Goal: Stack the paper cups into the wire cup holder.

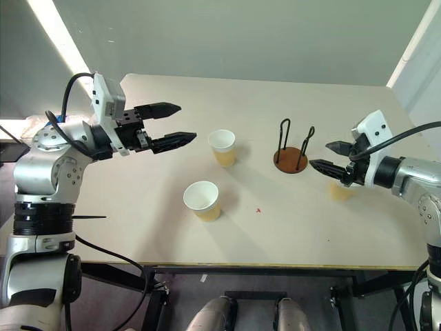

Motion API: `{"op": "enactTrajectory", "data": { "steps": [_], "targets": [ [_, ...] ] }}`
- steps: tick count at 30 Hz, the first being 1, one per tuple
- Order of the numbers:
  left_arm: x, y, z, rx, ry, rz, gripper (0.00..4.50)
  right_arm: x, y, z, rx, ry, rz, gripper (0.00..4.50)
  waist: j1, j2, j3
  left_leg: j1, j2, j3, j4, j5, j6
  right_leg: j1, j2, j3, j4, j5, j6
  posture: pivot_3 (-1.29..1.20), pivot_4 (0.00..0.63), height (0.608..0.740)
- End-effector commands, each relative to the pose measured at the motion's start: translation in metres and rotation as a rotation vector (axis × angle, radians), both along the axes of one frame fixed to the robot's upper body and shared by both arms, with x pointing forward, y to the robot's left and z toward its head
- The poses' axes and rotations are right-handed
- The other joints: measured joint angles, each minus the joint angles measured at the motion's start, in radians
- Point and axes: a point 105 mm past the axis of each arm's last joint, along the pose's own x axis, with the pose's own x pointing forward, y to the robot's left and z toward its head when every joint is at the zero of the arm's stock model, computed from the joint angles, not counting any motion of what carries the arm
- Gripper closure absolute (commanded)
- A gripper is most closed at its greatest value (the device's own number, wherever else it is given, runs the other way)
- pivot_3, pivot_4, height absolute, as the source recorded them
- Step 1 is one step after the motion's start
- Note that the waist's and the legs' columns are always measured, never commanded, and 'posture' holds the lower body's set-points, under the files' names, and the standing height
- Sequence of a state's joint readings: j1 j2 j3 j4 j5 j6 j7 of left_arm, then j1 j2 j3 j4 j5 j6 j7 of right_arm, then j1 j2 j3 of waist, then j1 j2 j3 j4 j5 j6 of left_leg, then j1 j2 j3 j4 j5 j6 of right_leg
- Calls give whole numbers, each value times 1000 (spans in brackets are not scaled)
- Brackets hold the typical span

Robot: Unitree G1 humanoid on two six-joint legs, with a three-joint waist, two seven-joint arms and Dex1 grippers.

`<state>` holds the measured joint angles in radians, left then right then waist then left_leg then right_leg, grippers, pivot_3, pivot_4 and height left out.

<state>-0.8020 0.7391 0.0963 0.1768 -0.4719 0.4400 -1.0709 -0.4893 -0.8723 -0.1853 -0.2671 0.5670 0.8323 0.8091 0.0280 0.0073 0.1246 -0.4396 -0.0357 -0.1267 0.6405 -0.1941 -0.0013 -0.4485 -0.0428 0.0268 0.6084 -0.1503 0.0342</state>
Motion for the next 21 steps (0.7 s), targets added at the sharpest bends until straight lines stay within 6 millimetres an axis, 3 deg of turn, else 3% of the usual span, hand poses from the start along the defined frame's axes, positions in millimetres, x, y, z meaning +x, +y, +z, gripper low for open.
{"op": "enactTrajectory", "data": {
  "steps": [1, 9, 14, 21],
  "targets": [
    [-4, -1, 9, 8, -45, -13, 13, -5, -1, 16, -7, -61, 3, 1120, 0, 0, 0, 0, 0, 0, 0, 0, 0, 0, 0, 0, 0, 0, 0, 0, 150, 740],
    [-2, -1, 10, 2, -49, -8, 13, -7, 1, 14, 21, -36, 12, 1120, 0, 0, 0, 0, 0, 0, 1, 0, 0, 0, 0, 0, 0, 0, 1, 0, 150, 740],
    [-1, -2, 10, -2, -48, -8, 0, -8, 2, 14, 28, -13, 21, 64, 0, 0, 0, 0, 0, 0, 1, 0, 1, 0, 0, 0, 0, 0, 1, 0, 150, 740],
    [1, -2, 11, -6, -57, -7, 0, 9, -8, 14, 10, -25, -119, 64, 0, 0, 0, -1, 0, 0, 3, 0, 1, 0, 0, 0, 0, 0, 1, 0, 150, 740]
  ]
}}
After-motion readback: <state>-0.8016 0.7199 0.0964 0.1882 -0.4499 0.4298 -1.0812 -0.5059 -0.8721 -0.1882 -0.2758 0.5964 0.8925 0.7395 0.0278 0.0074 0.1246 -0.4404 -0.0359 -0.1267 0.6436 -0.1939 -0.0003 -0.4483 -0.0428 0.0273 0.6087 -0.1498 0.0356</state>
